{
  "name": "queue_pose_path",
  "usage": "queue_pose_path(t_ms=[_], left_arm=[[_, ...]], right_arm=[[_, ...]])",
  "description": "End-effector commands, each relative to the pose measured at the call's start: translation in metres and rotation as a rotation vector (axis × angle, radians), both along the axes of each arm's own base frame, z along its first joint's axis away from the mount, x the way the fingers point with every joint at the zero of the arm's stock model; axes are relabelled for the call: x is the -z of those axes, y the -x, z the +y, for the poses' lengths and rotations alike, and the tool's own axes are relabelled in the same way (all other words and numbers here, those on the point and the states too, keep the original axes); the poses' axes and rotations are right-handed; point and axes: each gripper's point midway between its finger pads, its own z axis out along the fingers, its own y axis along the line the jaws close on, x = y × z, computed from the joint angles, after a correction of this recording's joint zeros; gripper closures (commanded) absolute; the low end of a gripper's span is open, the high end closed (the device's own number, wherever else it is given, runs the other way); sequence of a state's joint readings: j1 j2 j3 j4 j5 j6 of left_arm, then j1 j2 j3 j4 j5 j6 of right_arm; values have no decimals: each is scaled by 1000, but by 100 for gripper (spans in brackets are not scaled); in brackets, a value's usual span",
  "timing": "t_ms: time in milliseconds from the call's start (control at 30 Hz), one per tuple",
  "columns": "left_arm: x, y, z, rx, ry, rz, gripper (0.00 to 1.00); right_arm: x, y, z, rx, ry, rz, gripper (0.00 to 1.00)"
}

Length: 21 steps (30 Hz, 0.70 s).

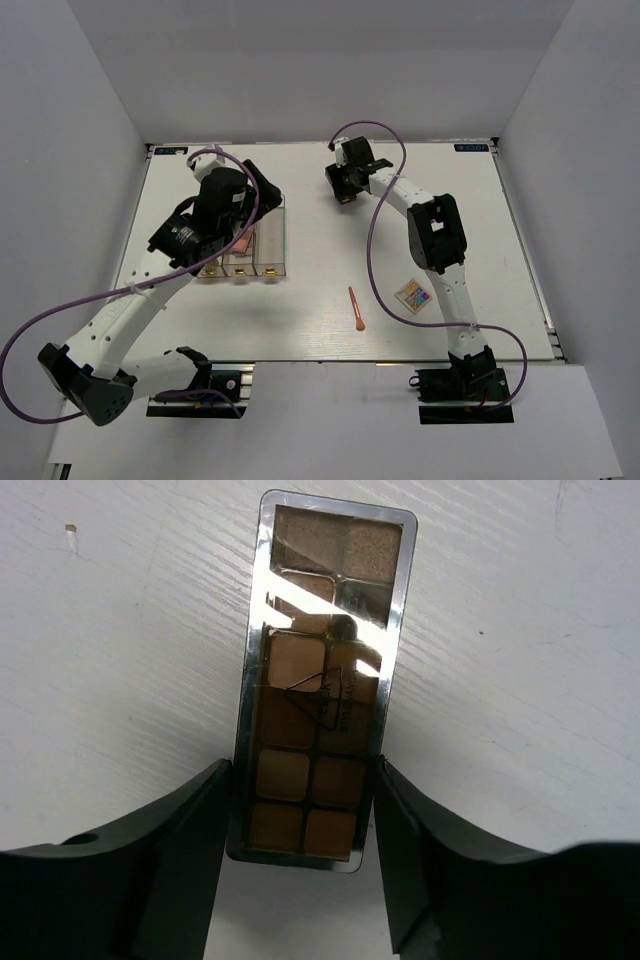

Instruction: Organize the makeup

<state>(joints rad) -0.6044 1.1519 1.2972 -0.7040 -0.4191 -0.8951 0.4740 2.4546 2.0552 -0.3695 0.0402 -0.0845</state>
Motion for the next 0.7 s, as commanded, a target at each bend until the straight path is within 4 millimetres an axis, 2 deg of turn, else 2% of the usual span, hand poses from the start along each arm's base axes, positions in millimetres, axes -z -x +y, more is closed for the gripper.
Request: queue_pose_path(t_ms=[0, 33, 100, 133, 167, 233, 267, 300, 333, 367, 467, 533, 667], left_arm=[[-16, 8, 8, -20, 26, -36, 5], [-16, 8, 7, -19, 27, -34, 5], [-17, 8, 7, -16, 31, -39, 5], [-17, 8, 7, -12, 32, -43, 5], [-19, 7, 4, -1, 44, -55, 5], [-25, 9, 0, 42, 47, -90, 5], [-29, 9, -4, 67, 58, -112, 5], [-32, 10, -8, 95, 66, -136, 5], [-36, 12, -8, 105, 73, -151, 5], [-38, 12, -10, 116, 77, -162, 5], [-47, 16, -9, 134, 79, -198, 5], [-52, 18, -7, 137, 73, -210, 5], [-61, 23, -1, 131, 75, -235, 5]], right_arm=[[10, 2, -3, 0, -13, 36, 50], [12, 6, -3, -6, -8, 43, 59], [3, 11, 3, -45, -46, 56, 66], [-1, 15, 7, -59, -59, 59, 77], [-17, 17, 12, -84, -95, 53, 84], [-32, 26, 19, -117, -141, 61, 95], [-60, 30, 23, -136, -185, 37, 98], [-74, 39, 32, -177, -241, 44, 100], [-77, 49, 35, -195, -268, 60, 100], [-106, 58, 40, -209, -316, 41, 100], [-147, 92, 61, -294, -452, 73, 100], [-165, 112, 73, -332, -493, 89, 100], [-179, 146, 99, -394, -560, 158, 100]])
